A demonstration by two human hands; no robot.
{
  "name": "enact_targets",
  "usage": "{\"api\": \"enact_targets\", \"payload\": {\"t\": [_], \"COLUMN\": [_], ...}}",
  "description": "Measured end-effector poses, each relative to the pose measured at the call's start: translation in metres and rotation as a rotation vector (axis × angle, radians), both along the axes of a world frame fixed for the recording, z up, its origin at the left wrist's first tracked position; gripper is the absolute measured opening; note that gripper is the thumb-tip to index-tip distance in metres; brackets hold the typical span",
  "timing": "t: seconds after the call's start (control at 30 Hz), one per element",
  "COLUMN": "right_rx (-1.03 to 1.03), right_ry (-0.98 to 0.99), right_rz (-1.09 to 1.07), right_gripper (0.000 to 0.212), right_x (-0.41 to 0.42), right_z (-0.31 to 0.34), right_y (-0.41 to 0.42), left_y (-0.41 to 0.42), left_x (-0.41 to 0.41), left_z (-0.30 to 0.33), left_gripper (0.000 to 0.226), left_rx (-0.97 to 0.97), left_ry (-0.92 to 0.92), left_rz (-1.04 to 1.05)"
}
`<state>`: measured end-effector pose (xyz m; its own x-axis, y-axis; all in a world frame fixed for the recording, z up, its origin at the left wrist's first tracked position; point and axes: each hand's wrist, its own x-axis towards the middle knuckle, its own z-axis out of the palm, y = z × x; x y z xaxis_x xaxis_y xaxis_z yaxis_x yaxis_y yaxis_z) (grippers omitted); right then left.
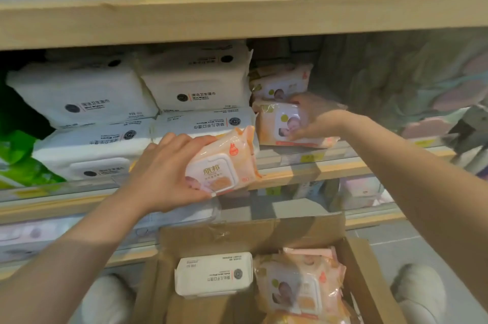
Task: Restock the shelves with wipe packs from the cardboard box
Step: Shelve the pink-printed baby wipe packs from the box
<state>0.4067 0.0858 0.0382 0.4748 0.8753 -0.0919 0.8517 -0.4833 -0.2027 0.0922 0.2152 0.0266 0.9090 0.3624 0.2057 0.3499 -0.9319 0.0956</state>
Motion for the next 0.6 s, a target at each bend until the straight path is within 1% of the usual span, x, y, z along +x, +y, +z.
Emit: {"api": "enact_targets", "payload": {"t": [0.07,0.13,0.2,0.27,0.37,0.6], "right_rx": [0.024,0.094,0.162,0.157,0.076,0.102], "right_ry": [-0.122,-0.271,-0.349,-0.355,-0.33,-0.365], "right_rz": [0.005,0.022,0.003,-0.071,-0.174,-0.161], "right_gripper": [0.085,0.074,0.063,0.056,0.051,0.058], "right_x": [-0.001,-0.004,-0.003,-0.002,-0.001,-0.002], "right_z": [-0.005,-0.02,-0.034,-0.041,-0.041,-0.055], "right_y": [-0.004,-0.007,-0.007,0.002,0.026,0.051], "left_y": [-0.002,-0.004,-0.004,-0.004,-0.004,0.0], "left_x": [0.0,0.0,0.002,0.001,0.0,0.003], "left_z": [0.0,0.0,0.001,0.0,-0.002,-0.003], "left_gripper": [0.089,0.088,0.088,0.089,0.09,0.09], "left_rx": [0.0,-0.009,-0.011,-0.001,0.0,0.008], "left_ry": [-0.009,-0.018,-0.023,-0.022,-0.027,-0.02], "left_rz": [0.006,0.008,0.005,0.005,-0.002,-0.009]}}
